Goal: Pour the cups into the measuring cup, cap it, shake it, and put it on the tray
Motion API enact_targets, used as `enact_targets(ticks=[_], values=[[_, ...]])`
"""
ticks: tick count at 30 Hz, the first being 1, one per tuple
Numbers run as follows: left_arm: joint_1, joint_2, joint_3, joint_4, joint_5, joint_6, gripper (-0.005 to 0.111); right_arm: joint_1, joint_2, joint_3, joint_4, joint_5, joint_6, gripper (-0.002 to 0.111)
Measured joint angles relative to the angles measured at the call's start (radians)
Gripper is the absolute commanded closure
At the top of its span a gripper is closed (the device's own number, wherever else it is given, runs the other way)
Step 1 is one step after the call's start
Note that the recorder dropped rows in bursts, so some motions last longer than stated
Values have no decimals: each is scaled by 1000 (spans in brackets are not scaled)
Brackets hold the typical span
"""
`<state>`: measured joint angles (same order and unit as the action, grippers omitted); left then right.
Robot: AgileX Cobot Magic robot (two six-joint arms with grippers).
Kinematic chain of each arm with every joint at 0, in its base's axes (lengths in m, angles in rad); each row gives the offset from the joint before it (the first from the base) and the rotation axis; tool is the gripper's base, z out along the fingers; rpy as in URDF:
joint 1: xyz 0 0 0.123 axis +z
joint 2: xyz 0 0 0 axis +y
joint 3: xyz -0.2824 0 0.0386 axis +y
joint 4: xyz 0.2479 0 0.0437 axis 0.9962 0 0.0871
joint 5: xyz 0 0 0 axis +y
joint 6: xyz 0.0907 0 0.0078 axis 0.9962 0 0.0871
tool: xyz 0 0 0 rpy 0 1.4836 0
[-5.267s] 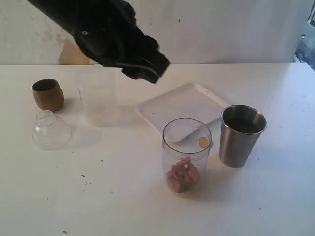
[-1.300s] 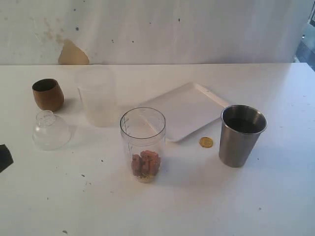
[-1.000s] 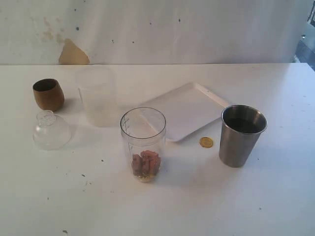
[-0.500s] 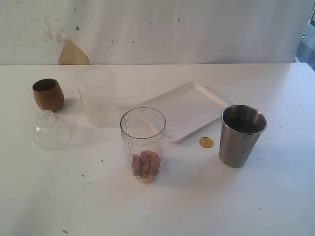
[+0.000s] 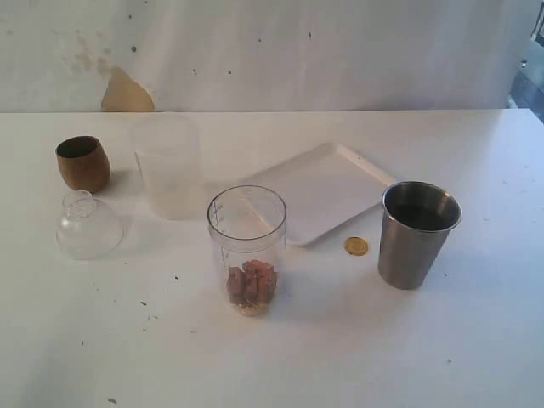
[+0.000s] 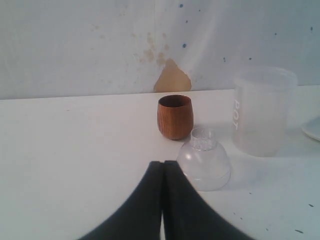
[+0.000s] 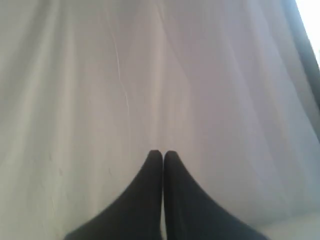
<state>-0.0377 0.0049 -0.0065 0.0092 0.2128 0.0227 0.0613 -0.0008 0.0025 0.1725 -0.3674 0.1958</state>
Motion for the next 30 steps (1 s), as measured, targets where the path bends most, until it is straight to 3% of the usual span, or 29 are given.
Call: enact_targets(ticks=[3, 5, 12, 20, 30], values=[[0, 0, 0, 0, 0, 0, 107, 0, 0, 0, 29, -341, 93, 108], [0, 0, 0, 0, 0, 0, 107, 0, 0, -7, 31, -385, 111, 108], [0, 0, 0, 0, 0, 0, 107, 0, 43, -140, -181, 23, 118, 108], [0, 0, 0, 0, 0, 0, 107, 0, 519, -490, -264, 481, 120, 108], [0, 0, 0, 0, 0, 2, 107, 15, 842, -779, -146, 657, 61, 108]])
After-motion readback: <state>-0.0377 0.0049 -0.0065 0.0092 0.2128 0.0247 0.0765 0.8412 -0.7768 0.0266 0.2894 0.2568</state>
